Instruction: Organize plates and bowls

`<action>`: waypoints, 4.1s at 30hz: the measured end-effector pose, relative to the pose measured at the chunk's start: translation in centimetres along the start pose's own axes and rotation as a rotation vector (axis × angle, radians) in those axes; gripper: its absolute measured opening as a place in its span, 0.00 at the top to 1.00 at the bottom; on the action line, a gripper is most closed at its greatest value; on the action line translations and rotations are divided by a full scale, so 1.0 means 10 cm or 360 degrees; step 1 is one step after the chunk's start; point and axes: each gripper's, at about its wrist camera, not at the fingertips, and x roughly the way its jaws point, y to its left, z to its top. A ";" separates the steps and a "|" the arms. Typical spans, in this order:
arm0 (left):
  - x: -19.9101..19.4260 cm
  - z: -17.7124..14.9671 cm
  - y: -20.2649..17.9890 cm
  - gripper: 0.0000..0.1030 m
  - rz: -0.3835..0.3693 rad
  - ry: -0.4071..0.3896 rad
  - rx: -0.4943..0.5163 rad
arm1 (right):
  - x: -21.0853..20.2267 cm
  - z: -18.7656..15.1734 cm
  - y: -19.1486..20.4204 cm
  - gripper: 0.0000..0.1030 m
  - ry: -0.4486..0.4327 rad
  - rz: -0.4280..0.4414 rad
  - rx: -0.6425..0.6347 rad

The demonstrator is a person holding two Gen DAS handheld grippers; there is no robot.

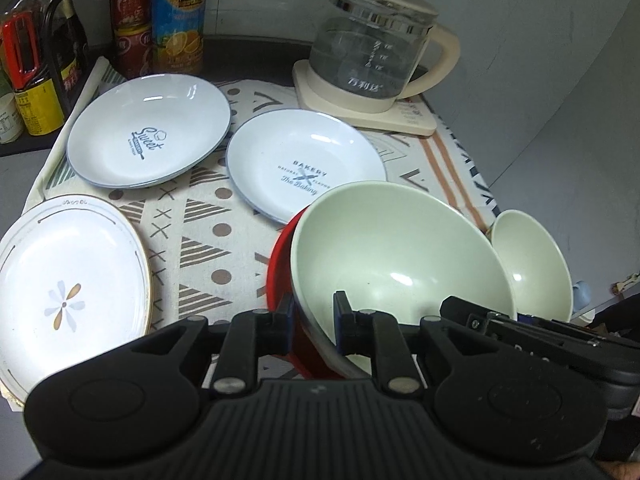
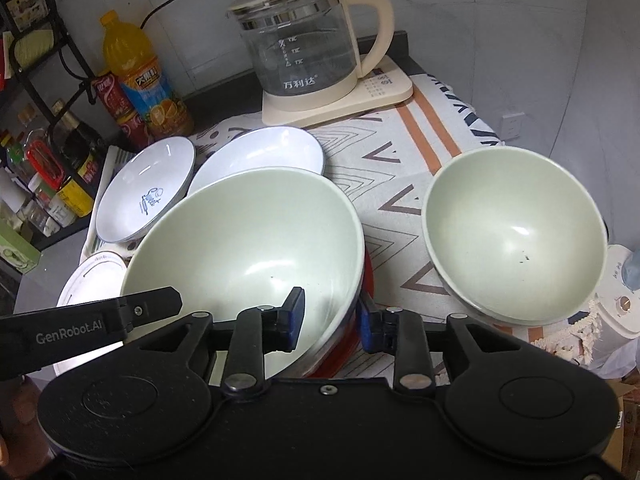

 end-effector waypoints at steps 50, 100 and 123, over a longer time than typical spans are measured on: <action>0.54 0.56 -1.58 0.33 -0.0255 0.0113 0.0662 | -0.42 -0.09 -1.25 0.20 -0.0231 -0.0397 0.0705; 0.55 0.93 -1.71 0.97 -0.0345 0.0217 0.0600 | -0.32 0.20 -1.39 0.84 -0.0193 -0.0370 0.0780; -0.01 0.86 -1.05 0.97 -0.0231 0.0071 0.0387 | -0.58 0.26 -0.93 0.84 -0.0279 -0.0233 0.0596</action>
